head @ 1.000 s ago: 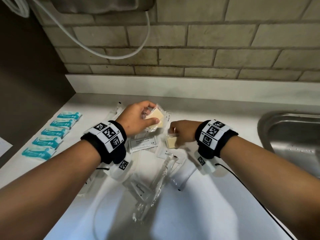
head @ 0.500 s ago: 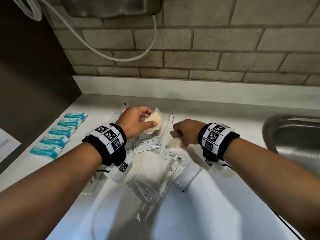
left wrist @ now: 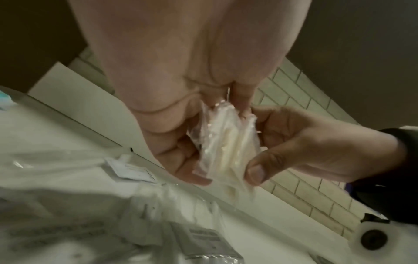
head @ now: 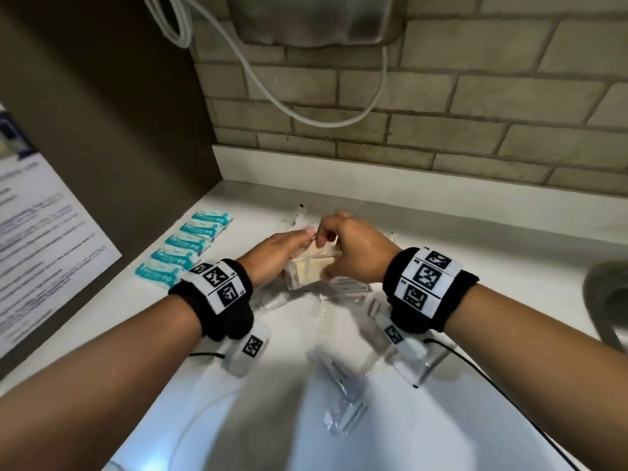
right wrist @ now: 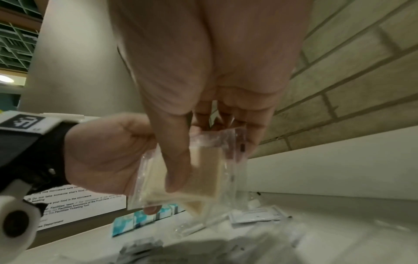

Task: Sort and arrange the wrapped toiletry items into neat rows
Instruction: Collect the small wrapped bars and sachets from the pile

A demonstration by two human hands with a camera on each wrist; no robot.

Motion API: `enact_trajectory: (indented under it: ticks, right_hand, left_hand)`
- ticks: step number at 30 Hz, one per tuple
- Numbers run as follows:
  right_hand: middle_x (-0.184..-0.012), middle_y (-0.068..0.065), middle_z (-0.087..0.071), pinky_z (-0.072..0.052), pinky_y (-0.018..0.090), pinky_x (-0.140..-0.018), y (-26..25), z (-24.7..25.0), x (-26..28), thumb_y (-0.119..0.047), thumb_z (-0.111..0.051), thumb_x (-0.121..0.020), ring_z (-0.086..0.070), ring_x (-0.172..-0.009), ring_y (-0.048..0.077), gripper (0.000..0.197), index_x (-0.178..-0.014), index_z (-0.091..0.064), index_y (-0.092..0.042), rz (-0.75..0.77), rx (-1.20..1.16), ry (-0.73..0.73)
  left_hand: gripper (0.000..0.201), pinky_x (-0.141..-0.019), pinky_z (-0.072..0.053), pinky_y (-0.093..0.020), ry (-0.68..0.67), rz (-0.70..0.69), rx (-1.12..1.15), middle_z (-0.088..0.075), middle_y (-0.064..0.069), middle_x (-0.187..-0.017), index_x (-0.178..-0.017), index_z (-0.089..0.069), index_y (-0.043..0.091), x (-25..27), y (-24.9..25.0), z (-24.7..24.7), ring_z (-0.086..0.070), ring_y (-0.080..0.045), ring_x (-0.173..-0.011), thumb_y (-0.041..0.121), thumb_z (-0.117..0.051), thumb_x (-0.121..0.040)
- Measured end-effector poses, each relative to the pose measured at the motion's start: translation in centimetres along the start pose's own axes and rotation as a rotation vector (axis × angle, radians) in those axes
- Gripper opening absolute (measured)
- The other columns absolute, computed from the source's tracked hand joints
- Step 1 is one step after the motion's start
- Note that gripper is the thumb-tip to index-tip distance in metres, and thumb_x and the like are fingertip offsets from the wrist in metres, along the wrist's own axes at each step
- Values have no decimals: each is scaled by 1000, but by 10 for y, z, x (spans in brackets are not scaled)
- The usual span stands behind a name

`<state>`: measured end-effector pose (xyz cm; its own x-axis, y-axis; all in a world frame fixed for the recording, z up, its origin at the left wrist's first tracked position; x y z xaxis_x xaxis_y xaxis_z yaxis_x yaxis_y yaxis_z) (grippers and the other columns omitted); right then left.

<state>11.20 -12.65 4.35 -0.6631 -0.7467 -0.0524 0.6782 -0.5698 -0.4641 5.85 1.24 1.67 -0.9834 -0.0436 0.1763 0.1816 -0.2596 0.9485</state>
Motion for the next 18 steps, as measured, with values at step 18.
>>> enact_trajectory:
  ticks: [18]
  right_hand:
    - [-98, 0, -65, -46, 31, -69, -70, -80, 11, -52, -71, -69, -59, -85, 21, 58, -114, -51, -21, -146, 389, -318]
  left_hand:
    - [44, -81, -55, -36, -348, -108, -700, -65, 1, -110, -118, -49, 21, 57, -61, 39, -64, -19, -93, 22, -71, -80]
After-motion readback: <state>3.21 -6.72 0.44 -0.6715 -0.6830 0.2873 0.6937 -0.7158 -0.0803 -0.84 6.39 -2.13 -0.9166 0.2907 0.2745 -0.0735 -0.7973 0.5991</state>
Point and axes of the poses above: each hand's wrist, its own x-axis away from the middle knuckle, its own z-axis out of the back of the hand, y = z × x, the point moved 3 cm from there along -x, towards the middle knuckle
